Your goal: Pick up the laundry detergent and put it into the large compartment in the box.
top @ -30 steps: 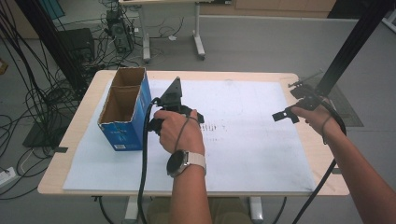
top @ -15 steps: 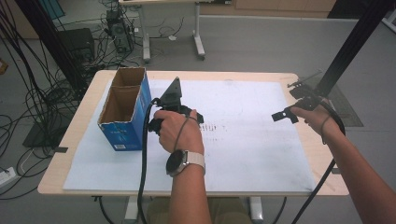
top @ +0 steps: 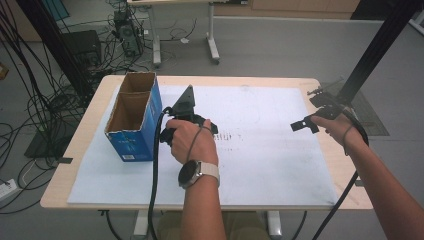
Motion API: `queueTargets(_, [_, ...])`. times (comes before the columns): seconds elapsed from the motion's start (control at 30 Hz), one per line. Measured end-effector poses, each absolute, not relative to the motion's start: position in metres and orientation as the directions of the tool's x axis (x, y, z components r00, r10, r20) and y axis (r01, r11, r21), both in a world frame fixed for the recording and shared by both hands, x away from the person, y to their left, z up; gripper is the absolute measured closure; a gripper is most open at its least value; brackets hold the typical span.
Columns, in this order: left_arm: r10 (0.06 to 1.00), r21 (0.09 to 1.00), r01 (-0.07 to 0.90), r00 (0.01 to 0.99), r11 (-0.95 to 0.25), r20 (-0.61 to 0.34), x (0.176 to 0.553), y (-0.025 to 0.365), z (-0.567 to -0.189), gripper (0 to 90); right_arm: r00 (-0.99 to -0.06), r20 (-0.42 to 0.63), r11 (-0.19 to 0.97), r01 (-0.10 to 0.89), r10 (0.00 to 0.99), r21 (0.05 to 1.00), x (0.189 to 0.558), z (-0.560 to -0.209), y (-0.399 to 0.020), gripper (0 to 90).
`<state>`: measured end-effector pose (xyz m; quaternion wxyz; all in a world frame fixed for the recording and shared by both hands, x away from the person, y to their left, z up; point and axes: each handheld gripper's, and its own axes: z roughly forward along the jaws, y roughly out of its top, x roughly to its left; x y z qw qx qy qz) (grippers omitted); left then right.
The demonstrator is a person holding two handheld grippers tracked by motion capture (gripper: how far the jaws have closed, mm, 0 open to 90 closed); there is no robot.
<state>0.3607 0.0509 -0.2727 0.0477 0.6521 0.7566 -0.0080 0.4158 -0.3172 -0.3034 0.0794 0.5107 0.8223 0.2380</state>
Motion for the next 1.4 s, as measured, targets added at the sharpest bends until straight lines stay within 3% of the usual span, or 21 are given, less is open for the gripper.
queueTargets(1.4, [0.990,0.017,0.992,-0.125,0.126,-0.061,0.368,0.046,-0.287,19.8,-0.462,0.111,0.365,0.807,0.880,0.464,0.417,-0.313,-0.323,8.6])
